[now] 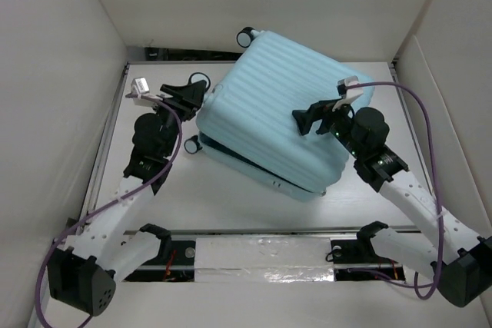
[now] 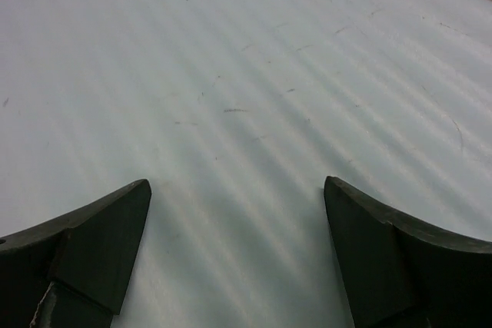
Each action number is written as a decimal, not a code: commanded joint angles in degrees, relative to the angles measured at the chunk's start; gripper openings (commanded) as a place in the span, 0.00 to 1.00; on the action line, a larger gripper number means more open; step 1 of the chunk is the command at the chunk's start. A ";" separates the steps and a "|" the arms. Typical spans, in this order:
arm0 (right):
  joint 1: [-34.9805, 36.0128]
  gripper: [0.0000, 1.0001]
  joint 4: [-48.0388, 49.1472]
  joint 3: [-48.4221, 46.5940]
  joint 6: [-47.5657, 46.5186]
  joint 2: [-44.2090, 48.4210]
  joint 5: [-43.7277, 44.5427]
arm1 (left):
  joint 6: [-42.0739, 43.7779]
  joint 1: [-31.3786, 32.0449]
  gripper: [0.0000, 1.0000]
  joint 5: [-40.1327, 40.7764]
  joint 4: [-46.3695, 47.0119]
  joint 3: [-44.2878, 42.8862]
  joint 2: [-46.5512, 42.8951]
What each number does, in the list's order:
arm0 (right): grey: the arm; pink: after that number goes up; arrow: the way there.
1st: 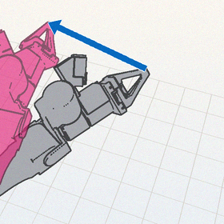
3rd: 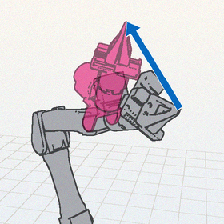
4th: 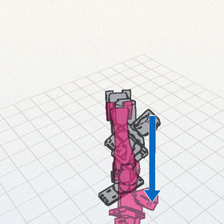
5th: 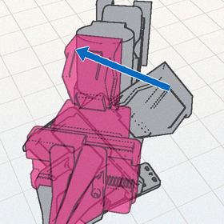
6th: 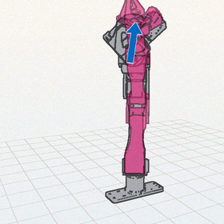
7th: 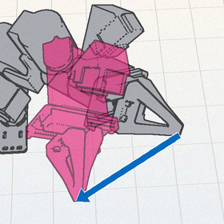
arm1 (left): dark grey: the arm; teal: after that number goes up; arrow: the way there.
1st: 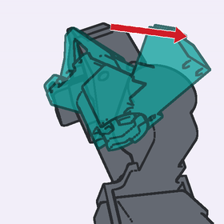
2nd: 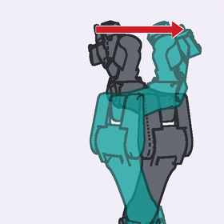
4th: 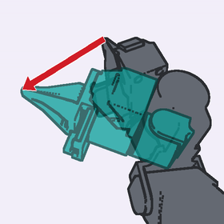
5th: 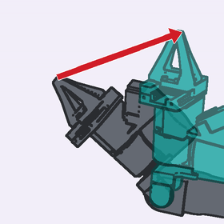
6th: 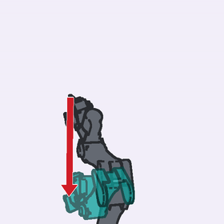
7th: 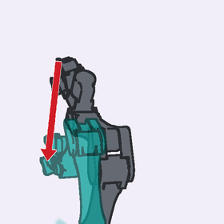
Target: Pack the luggage
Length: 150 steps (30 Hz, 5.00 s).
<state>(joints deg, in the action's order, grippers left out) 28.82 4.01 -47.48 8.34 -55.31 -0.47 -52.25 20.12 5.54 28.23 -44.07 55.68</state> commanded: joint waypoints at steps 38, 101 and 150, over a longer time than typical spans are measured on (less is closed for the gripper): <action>-0.17 0.42 -25.72 9.43 9.50 29.20 13.21 | 0.13 -6.76 0.03 -3.43 12.47 9.18 13.93; -0.69 0.85 -14.46 3.72 4.50 22.25 5.57 | 18.67 34.87 0.00 19.30 -1.68 19.45 -11.20; -0.69 0.52 -15.44 27.18 11.61 25.96 -9.55 | 10.67 30.95 0.36 -3.95 22.92 24.04 19.11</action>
<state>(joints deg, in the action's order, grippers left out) 28.14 -15.51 -20.62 21.06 -28.91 -10.15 -42.44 52.05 4.47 46.83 -18.79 74.11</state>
